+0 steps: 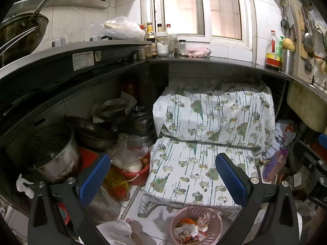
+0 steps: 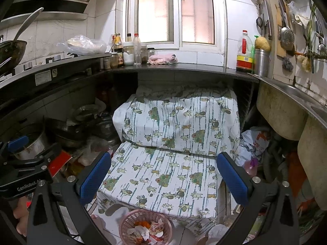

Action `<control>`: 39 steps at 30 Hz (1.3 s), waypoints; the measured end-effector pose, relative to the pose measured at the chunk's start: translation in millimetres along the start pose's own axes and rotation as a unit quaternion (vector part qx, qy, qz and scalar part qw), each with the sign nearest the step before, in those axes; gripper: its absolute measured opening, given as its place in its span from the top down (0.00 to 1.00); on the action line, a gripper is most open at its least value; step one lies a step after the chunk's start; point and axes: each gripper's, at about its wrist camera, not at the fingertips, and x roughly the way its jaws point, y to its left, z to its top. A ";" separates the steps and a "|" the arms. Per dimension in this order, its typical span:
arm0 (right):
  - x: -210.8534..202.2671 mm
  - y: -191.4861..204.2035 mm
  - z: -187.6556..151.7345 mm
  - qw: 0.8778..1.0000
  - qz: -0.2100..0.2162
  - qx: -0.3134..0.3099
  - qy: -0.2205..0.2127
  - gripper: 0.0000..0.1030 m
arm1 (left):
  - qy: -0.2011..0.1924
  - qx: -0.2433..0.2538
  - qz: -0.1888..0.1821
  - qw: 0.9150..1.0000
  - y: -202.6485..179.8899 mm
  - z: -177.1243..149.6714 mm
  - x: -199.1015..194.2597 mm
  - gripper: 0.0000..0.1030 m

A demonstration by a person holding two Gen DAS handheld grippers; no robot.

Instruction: Collect trash

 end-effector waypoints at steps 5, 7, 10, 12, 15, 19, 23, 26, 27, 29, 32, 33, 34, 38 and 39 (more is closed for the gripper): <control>0.3 -0.3 0.2 1.000 0.000 -0.001 0.000 0.00 | 0.002 0.005 0.000 1.000 1.0 -2.1 2.8 0.00; 0.2 0.2 0.1 1.000 -0.001 -0.001 -0.001 0.00 | 0.003 0.007 0.001 1.000 1.5 -3.5 3.8 0.00; 0.5 -0.3 0.1 1.000 -0.002 0.001 -0.001 0.00 | 0.002 0.006 -0.001 1.000 0.4 -2.4 3.5 0.00; 0.8 -1.9 -0.9 1.000 -0.001 0.002 0.000 0.00 | 0.002 0.006 -0.001 1.000 1.1 -3.3 3.4 0.00; 2.7 -5.3 -1.8 1.000 -0.003 0.004 0.001 0.01 | -0.002 0.010 0.009 1.000 2.4 -5.5 4.4 0.00; 2.6 -6.0 -1.7 1.000 -0.003 0.003 0.000 0.00 | -0.004 0.013 0.003 1.000 3.1 -4.8 6.2 0.00; 2.8 -6.6 -1.8 1.000 -0.004 0.003 0.000 0.01 | -0.005 0.015 0.002 1.000 4.4 -5.2 5.2 0.00; 2.5 -6.5 -1.9 1.000 -0.004 0.003 0.000 0.00 | -0.004 0.015 0.001 1.000 3.8 -5.0 4.7 0.00; 2.5 -6.9 -1.9 1.000 -0.003 0.003 0.000 0.00 | -0.004 0.015 0.002 1.000 3.0 -4.5 4.9 0.00; 2.9 -7.9 -2.1 1.000 -0.003 0.002 0.000 0.01 | -0.003 0.015 0.001 1.000 3.5 -4.8 4.6 0.00; 2.8 -8.2 -2.2 1.000 -0.003 0.001 0.000 0.00 | -0.004 0.017 0.002 1.000 3.2 -4.1 4.8 0.00; 2.4 -6.4 -2.1 1.000 -0.003 0.002 0.000 0.00 | -0.004 0.017 0.002 1.000 3.9 -4.6 4.9 0.00; 2.6 -6.9 -2.2 1.000 -0.003 0.001 0.000 0.01 | -0.003 0.017 0.001 1.000 3.0 -3.7 5.1 0.00; 2.8 -7.0 -2.4 1.000 -0.004 0.002 0.000 0.00 | -0.004 0.018 0.000 1.000 3.9 -4.0 5.0 0.00; 2.5 -5.3 -2.3 1.000 -0.004 0.002 0.000 0.00 | -0.004 0.018 0.000 1.000 4.6 -4.5 4.8 0.00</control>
